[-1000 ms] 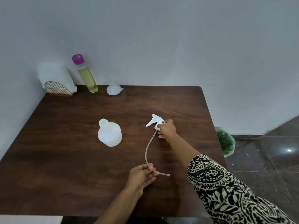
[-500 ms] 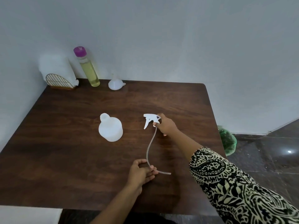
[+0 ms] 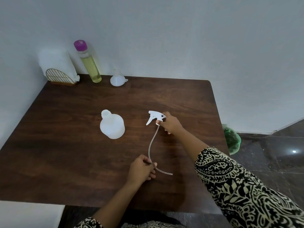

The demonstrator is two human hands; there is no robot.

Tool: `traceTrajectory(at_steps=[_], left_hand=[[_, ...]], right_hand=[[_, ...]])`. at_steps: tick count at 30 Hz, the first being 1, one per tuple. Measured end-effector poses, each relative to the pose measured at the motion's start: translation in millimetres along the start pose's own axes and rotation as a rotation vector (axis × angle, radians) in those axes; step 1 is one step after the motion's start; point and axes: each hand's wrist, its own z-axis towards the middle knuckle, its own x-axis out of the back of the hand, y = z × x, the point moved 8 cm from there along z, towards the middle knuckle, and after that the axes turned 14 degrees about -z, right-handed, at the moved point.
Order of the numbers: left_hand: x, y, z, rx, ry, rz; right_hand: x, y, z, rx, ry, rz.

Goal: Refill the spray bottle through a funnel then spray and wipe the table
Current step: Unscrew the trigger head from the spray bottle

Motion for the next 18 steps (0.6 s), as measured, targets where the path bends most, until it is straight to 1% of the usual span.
traceTrajectory(at_steps=[5, 10, 14, 18], left_hand=[[-1.1, 2.9, 3.5, 0.061, -0.013, 0.015], [-2.5, 9.1, 1.1, 0.072, -0.042, -0.001], [-3.8, 14.6, -2.1, 0.067, -0.04, -0.035], [3.6, 22.8, -5.0, 0.045, 0.008, 0.054]], right_hand=[[-0.1, 4.4, -0.5, -0.007, 0.022, 0.029], [2.2, 5.8, -0.8, 0.012, 0.068, 0.021], [4.5, 3.3, -8.8, 0.019, 0.068, 0.0], [12.8, 2.4, -18.7, 0.008, 0.127, -0.04]])
